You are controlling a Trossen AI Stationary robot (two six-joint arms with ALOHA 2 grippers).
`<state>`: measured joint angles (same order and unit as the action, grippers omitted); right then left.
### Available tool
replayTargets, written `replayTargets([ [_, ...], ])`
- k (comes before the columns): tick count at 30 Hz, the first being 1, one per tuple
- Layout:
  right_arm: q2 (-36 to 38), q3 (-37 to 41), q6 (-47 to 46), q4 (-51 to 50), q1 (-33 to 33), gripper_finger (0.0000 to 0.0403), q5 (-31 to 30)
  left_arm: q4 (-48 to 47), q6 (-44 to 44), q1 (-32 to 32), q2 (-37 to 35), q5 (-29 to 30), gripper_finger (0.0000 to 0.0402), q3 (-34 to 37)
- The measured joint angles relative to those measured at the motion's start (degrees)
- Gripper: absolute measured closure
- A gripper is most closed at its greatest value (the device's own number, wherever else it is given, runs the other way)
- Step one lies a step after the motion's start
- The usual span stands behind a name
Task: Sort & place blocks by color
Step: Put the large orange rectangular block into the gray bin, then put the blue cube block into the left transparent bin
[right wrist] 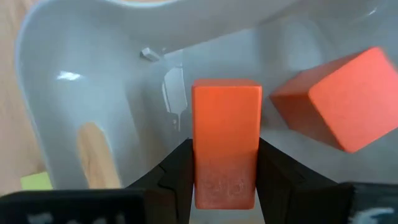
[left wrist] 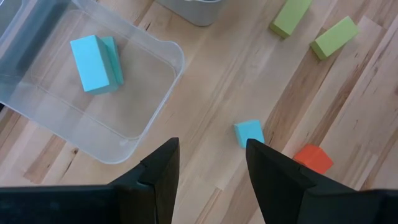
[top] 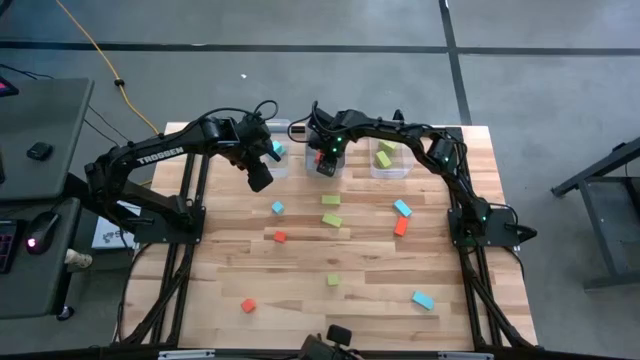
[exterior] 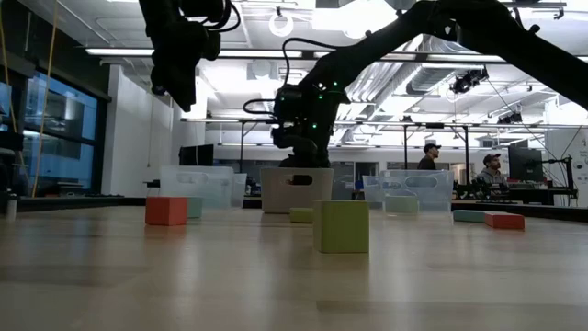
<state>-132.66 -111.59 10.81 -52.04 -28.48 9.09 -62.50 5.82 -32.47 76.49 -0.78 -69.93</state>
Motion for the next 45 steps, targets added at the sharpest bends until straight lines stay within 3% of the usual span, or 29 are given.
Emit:
replayTargets([
  [6, -0.31, -0.02, -1.51, -0.1, -0.06, 0.0282, -0.03, 0.0, -0.12, 0.0, 0.0, 0.0, 0.0241, 0.0],
  [16, -0.31, -0.02, -0.48, -0.09, 0.01, 0.0224, -1.77, 0.0, -1.05, 0.0, 0.0, 0.0, 0.0241, 0.0],
  [22, -0.31, -0.65, -2.54, -0.86, 0.01, 0.0214, -1.8, 0.0, -1.09, 0.0, 0.0, 0.0, 0.0241, 0.0],
  [31, -0.27, -11.82, -4.92, -6.3, 0.01, 0.0213, -2.25, 0.0, -3.51, -0.04, 0.0, 6.24, 0.0236, 0.0],
  [38, -0.26, -23.09, -4.93, -14.54, 0.01, 0.0213, -6.03, -0.01, -4.01, 0.0, 0.0, 6.36, 0.0196, 0.0],
  [45, 5.87, -21.24, -9.54, -16.87, 0.07, 0.0213, -6.62, -0.24, -3.18, -0.02, 0.0, 5.1, 0.0175, 0.0],
])
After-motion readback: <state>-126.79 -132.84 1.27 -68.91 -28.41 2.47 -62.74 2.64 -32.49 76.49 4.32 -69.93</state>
